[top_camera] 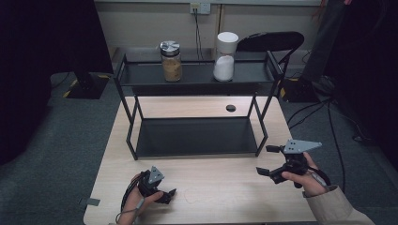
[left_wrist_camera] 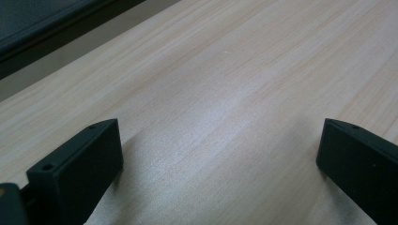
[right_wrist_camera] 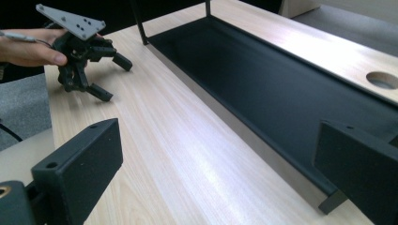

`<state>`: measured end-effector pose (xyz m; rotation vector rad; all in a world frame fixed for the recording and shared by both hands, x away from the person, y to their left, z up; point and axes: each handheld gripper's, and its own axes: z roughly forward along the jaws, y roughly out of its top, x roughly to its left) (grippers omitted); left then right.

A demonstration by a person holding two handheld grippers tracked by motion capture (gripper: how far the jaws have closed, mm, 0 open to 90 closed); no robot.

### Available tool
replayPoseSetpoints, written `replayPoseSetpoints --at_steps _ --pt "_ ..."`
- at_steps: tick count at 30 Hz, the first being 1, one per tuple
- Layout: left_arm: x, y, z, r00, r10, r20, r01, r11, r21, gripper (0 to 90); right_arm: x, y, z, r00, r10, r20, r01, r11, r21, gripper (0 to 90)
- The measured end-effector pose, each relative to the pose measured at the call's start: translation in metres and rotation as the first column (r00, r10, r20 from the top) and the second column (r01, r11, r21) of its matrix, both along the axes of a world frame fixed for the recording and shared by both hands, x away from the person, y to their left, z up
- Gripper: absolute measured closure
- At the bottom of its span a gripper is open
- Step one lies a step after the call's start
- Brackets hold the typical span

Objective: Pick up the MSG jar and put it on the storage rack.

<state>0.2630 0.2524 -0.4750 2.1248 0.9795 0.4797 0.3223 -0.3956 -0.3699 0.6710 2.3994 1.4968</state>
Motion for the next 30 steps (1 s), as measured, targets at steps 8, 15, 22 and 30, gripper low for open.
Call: replayPoseSetpoints --at_steps 8,15,22,30 --pt "0.0 0.0 0.0 1.0 0.0 0.0 0.0 1.0 0.0 0.0 -0.001 -0.002 -0.021 0.9998 -0.012 -0.017 0.012 0.9999 0.0 1.4" --pt "0.0 0.0 0.0 1.0 0.0 0.0 0.0 1.0 0.0 0.0 -0.004 -0.002 -0.041 0.9993 -0.024 -0.027 0.024 0.9996 -0.017 1.8" --pt "0.0 0.0 0.0 1.0 0.0 0.0 0.0 1.0 -0.001 0.0 -0.007 -0.002 -0.06 0.9986 -0.037 -0.038 0.035 0.9984 -0.044 1.9" --pt "0.0 0.0 0.0 1.0 0.0 0.0 0.0 1.0 0.0 0.0 -0.008 -0.003 -0.072 0.998 -0.045 -0.044 0.042 0.9972 -0.062 1.8"
